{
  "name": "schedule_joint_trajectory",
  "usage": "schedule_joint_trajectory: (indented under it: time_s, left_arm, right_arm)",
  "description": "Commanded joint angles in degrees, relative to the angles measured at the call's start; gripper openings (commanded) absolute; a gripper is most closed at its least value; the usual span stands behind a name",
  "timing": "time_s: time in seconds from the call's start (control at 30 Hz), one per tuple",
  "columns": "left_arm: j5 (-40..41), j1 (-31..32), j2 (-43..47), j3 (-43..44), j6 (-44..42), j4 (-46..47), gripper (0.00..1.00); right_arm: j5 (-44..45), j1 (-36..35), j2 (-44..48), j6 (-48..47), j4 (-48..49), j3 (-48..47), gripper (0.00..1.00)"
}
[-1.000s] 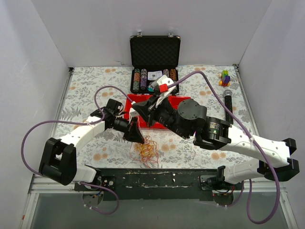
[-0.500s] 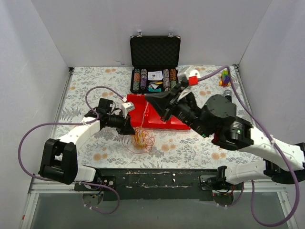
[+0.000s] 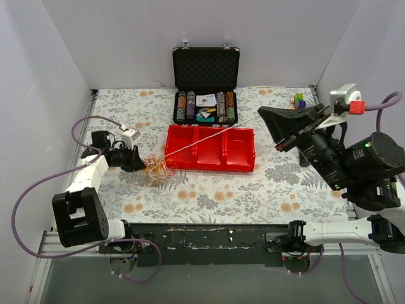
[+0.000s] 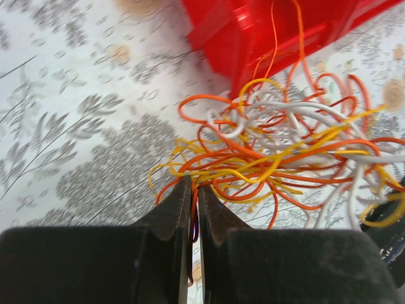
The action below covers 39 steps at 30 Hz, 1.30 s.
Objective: Untangle the cables
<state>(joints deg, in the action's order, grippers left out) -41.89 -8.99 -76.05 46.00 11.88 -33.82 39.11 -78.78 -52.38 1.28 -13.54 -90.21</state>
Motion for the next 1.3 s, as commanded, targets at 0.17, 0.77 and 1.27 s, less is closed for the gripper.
schedule_joint_trajectory:
  time_s: [0.17, 0.77, 1.27]
  left_arm:
    - [8.13, -10.51, -1.64, 0.76, -8.01, -2.56, 0.0]
    - [-8.84, -10.08, -0.33, 12.72, -8.54, -15.4, 0.0]
    - [-6.45, -9.99, -0.76, 6.83, -10.29, -13.37, 0.0]
  right_arm:
    - [7.56, -0.14, 8.16, -5.94, 7.12, -2.51, 0.01]
    - [-11.47, 4.67, -15.01, 4.95, 1.32, 16.89, 0.46]
    - [-43.76, 12.6, -42.53, 4.17, 17.49, 19.74, 0.74]
